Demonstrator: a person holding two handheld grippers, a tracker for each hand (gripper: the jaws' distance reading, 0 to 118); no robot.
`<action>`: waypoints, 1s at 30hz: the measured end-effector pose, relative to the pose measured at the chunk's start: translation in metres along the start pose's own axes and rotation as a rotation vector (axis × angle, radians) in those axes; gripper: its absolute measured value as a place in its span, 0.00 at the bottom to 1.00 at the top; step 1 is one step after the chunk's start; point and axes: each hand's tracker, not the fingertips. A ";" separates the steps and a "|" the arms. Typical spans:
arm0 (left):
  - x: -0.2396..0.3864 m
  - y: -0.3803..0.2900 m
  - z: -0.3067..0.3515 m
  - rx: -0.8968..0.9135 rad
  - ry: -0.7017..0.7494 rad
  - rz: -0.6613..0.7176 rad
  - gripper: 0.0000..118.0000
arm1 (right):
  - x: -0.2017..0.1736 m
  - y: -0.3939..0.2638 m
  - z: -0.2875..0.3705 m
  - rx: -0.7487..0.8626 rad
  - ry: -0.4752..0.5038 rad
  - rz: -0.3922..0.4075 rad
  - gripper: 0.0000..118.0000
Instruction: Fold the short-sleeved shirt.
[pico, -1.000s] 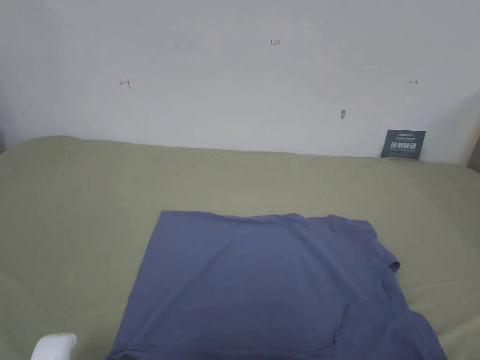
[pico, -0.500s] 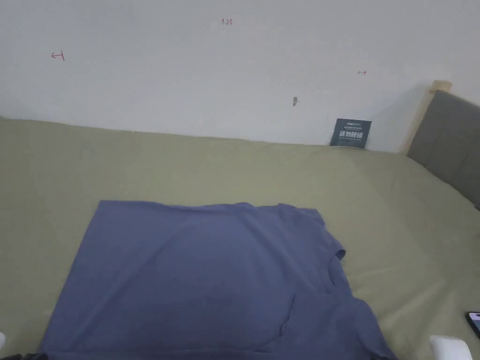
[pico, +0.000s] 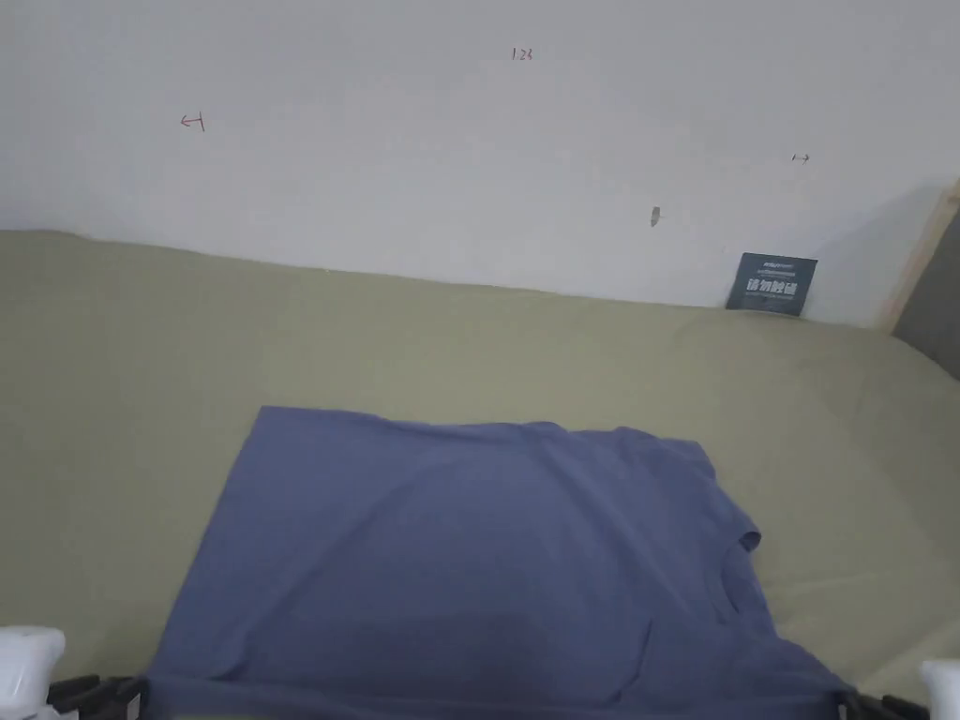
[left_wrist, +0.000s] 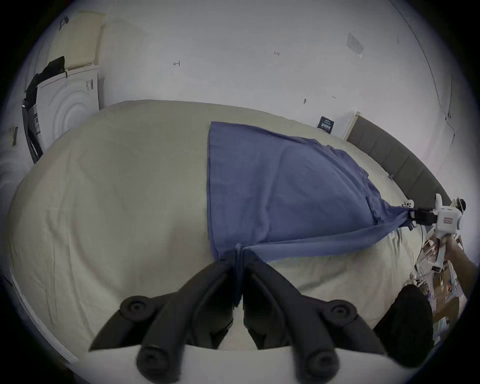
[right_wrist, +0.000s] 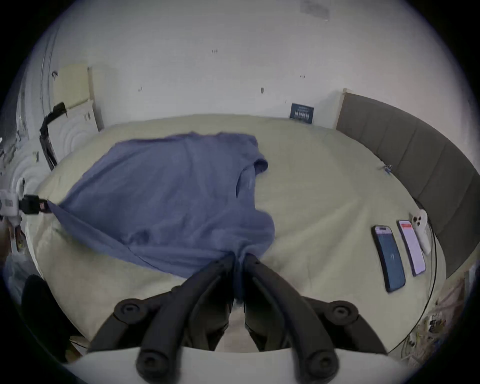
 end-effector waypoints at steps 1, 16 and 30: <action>-0.004 0.007 -0.002 -0.002 -0.005 -0.004 0.05 | 0.002 0.010 -0.003 0.003 0.000 -0.007 0.09; -0.036 0.135 -0.116 -0.234 -0.047 0.014 0.05 | 0.017 0.102 -0.131 -0.130 0.017 -0.039 0.09; -0.025 0.096 -0.076 -0.118 0.067 -0.016 0.67 | 0.010 0.082 -0.084 -0.005 -0.035 -0.103 0.84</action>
